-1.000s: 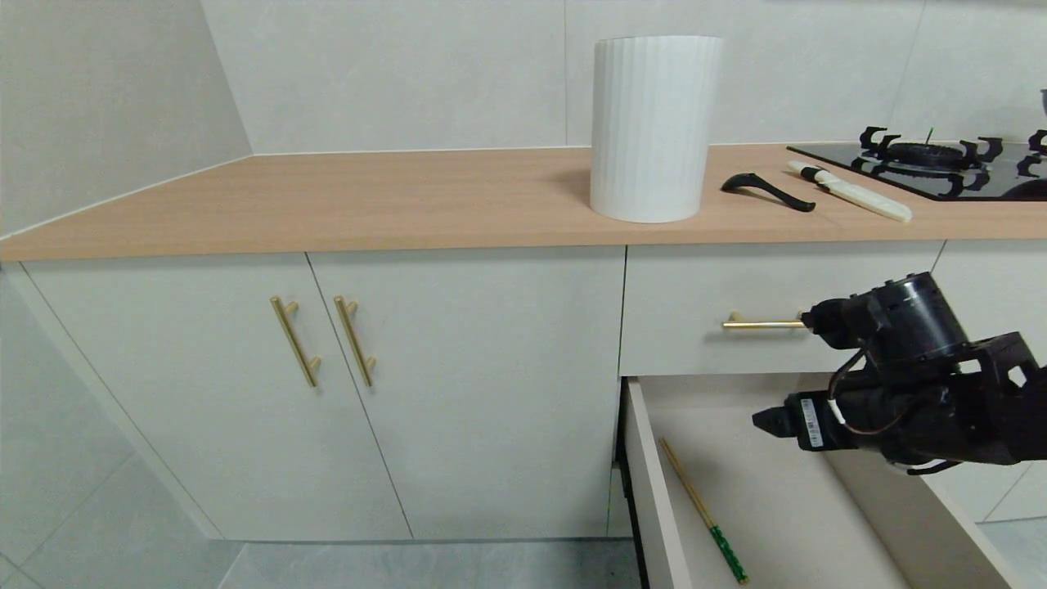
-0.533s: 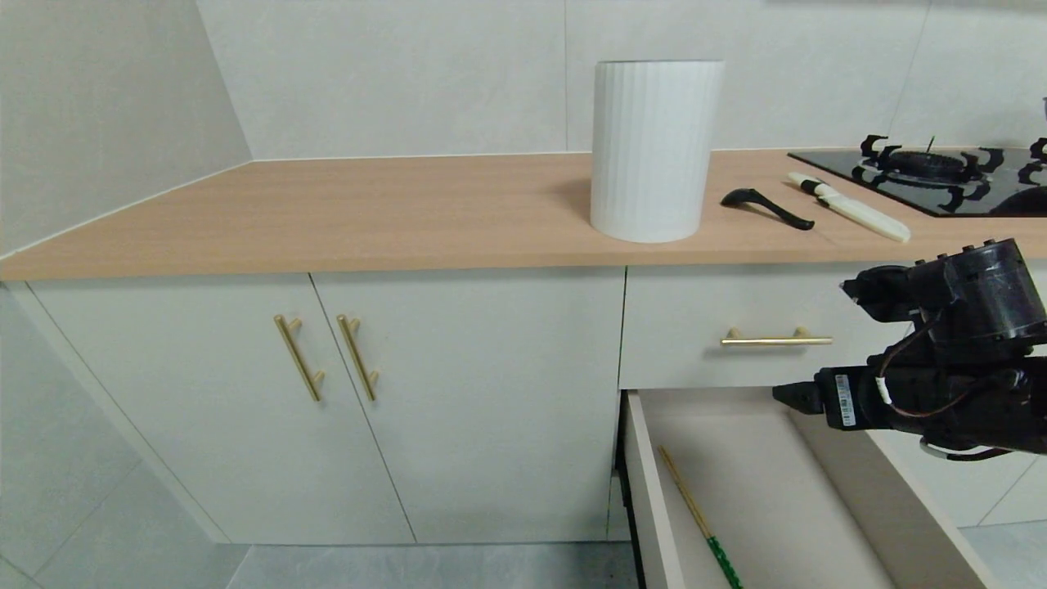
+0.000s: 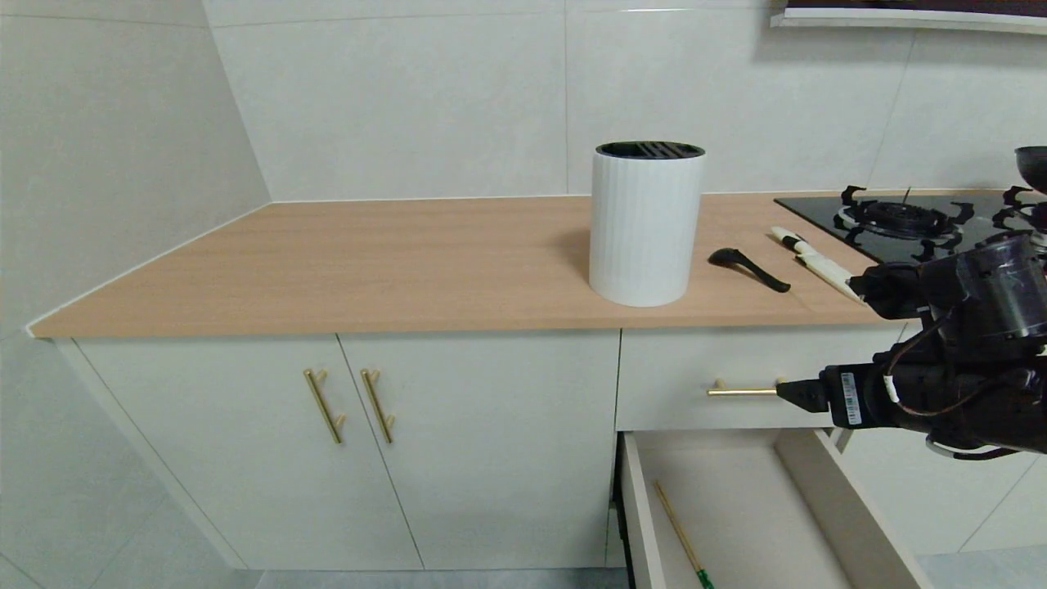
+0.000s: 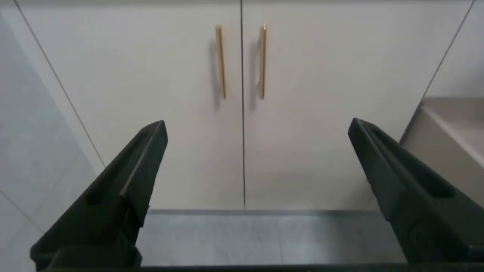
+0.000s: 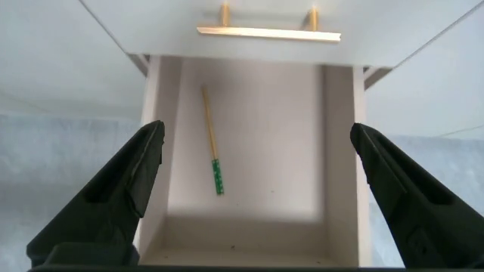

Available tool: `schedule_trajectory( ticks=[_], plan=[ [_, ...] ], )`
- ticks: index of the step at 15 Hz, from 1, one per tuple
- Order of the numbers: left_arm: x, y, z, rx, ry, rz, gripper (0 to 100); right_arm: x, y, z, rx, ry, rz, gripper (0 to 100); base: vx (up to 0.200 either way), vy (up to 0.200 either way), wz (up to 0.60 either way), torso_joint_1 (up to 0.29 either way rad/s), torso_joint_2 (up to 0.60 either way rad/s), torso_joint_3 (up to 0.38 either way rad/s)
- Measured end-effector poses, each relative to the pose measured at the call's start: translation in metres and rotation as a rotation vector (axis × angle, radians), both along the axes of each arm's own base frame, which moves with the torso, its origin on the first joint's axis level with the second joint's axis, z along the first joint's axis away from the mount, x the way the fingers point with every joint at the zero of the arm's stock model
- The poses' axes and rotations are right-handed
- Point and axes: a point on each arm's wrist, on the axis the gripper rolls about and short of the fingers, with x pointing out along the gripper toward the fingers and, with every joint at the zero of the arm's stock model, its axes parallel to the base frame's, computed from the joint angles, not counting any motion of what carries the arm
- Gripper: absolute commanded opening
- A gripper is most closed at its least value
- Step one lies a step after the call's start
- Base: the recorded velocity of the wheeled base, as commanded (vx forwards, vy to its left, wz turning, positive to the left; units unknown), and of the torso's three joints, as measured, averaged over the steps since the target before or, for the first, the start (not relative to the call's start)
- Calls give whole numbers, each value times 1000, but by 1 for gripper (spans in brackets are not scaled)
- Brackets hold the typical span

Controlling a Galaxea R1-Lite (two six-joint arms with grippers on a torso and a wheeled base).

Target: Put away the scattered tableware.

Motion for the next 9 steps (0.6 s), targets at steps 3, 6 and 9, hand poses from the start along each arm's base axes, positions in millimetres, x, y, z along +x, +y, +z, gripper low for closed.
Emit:
schedule_trajectory(
  ticks=[3, 6, 9],
  plan=[
    [0, 0, 0, 0, 0, 0, 100, 0, 0, -1, -1, 2, 0, 100, 0, 0, 0, 206, -487, -279],
    [0, 0, 0, 0, 0, 1, 100, 1, -1, -1, -4, 5, -5, 100, 0, 0, 0, 221, -504, -284],
    [0, 0, 0, 0, -3, 0, 100, 3, -3, -1, -4, 4, -12, 100, 0, 0, 0, 209, -463, -255]
  ],
)
